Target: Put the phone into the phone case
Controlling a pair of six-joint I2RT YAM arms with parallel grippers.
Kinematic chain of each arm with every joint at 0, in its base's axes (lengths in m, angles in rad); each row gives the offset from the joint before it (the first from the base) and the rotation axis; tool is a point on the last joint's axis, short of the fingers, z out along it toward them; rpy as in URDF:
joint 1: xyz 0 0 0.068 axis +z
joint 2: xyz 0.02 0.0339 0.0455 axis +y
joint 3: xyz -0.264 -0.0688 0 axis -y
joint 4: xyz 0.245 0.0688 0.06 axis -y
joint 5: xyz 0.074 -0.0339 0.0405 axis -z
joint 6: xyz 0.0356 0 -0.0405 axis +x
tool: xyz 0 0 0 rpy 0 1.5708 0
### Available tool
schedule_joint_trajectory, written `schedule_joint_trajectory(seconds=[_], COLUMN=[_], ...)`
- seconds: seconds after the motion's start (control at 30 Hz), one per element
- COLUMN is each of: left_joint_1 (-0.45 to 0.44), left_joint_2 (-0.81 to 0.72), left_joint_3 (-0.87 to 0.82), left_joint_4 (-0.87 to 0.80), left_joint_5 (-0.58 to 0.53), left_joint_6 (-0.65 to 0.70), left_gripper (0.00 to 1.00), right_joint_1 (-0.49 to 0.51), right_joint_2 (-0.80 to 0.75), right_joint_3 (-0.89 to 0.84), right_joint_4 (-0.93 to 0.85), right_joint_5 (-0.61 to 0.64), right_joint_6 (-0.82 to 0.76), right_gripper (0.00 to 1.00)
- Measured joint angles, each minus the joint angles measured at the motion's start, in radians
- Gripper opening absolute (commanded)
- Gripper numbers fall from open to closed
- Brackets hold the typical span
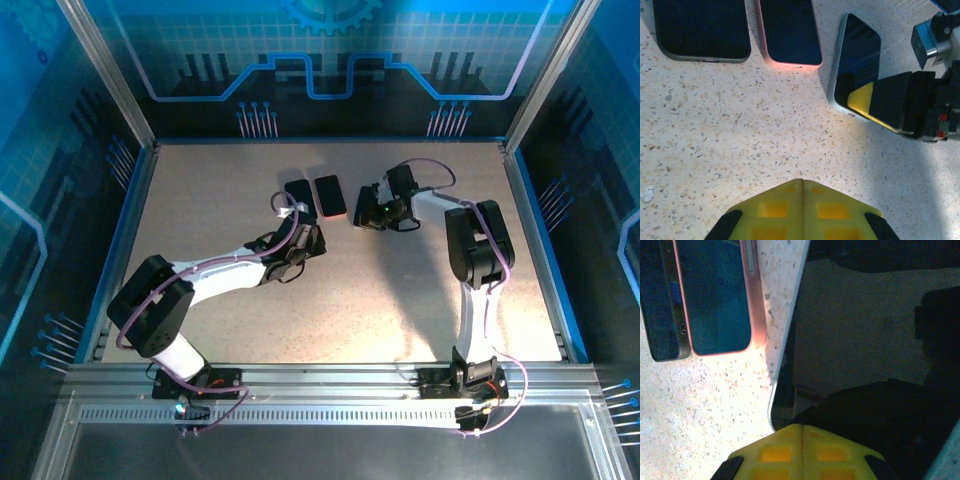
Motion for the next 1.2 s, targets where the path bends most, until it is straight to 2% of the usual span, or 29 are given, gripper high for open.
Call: schedule_joint_trajectory(seconds=[0.43, 0.47, 0.5, 0.53, 0.57, 0.6, 0.63, 0.7, 0.93, 1.03, 1.2], left_joint_1=[0.000, 0.000, 0.000, 0.000, 0.001, 0.002, 0.005, 0.021, 0.204, 0.288, 0.395], left_joint_2=[-0.051, -0.060, -0.072, -0.085, -0.099, -0.117, -0.137, -0.178, -0.354, -0.394, -0.448], left_joint_3=[-0.020, -0.022, -0.025, -0.026, -0.026, -0.026, -0.026, -0.026, -0.056, -0.080, -0.178], left_joint_4=[-0.046, -0.052, -0.057, -0.069, -0.087, -0.107, -0.133, -0.185, -0.299, -0.312, -0.277], left_joint_5=[-0.036, -0.043, -0.052, -0.061, -0.075, -0.095, -0.119, -0.166, -0.304, -0.320, -0.337], left_joint_6=[0.014, 0.019, 0.026, 0.031, 0.040, 0.049, 0.053, 0.063, 0.184, 0.238, 0.344], left_gripper=[0.00, 0.05, 0.31, 0.51, 0.62, 0.87, 0.95, 0.99, 0.98, 0.99, 0.99], right_joint_1=[-0.045, -0.047, -0.047, -0.047, -0.047, -0.047, -0.047, -0.047, -0.061, -0.087, -0.115], right_joint_2=[0.044, 0.043, 0.037, 0.027, 0.008, -0.029, -0.076, -0.187, -0.555, -0.612, -0.616], right_joint_3=[0.112, 0.112, 0.112, 0.105, 0.090, 0.059, 0.020, -0.061, -0.331, -0.405, -0.506], right_joint_4=[-0.130, -0.131, -0.131, -0.129, -0.125, -0.115, -0.106, -0.089, 0.043, 0.081, 0.166], right_joint_5=[0.011, 0.011, 0.011, 0.012, 0.013, 0.016, 0.026, 0.050, 0.235, 0.329, 0.480], right_joint_6=[-0.123, -0.129, -0.132, -0.140, -0.144, -0.148, -0.153, -0.163, -0.233, -0.264, -0.314], right_gripper=[0.00, 0.06, 0.21, 0.45, 0.70, 1.00, 1.00, 1.00, 1.00, 1.00, 1.00])
